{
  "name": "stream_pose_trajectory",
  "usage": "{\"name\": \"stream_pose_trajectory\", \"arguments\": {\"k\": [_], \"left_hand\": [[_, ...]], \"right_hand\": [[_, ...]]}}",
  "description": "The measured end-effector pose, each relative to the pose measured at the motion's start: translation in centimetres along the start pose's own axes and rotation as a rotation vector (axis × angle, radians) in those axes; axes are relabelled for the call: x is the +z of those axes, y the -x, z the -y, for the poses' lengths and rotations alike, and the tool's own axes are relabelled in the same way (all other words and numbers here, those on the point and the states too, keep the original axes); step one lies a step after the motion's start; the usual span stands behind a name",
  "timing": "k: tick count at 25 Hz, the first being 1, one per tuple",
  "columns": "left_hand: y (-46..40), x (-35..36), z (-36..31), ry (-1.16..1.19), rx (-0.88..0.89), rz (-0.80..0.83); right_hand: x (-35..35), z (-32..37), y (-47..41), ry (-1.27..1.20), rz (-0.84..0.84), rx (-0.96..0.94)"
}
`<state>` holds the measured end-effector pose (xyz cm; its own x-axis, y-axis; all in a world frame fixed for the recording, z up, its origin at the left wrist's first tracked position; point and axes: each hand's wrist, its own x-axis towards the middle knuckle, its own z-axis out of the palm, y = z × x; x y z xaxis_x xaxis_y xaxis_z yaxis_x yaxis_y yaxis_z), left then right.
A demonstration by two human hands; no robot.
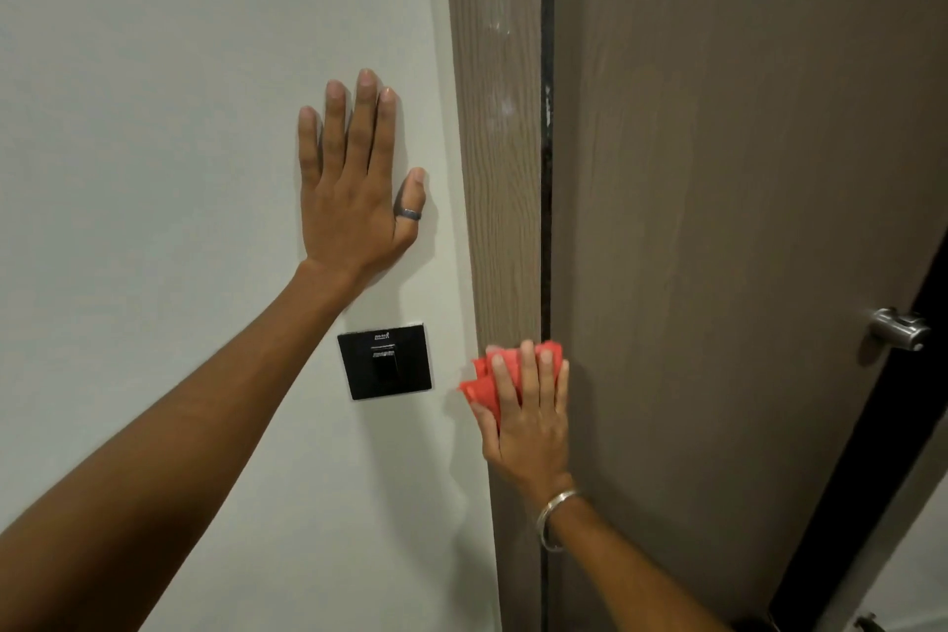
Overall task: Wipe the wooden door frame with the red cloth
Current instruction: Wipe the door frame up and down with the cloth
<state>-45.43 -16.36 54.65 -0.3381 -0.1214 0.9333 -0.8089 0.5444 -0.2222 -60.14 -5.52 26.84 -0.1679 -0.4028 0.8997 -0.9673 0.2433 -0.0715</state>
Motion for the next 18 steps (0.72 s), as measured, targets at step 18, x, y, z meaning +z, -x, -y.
{"name": "stream_pose_trajectory", "arguments": {"k": [18], "left_hand": [[0.0,0.8,0.2,0.007,0.002,-0.034]], "right_hand": [[-9.8,1.6,-25.5,-0.097,-0.282,-0.02]]}}
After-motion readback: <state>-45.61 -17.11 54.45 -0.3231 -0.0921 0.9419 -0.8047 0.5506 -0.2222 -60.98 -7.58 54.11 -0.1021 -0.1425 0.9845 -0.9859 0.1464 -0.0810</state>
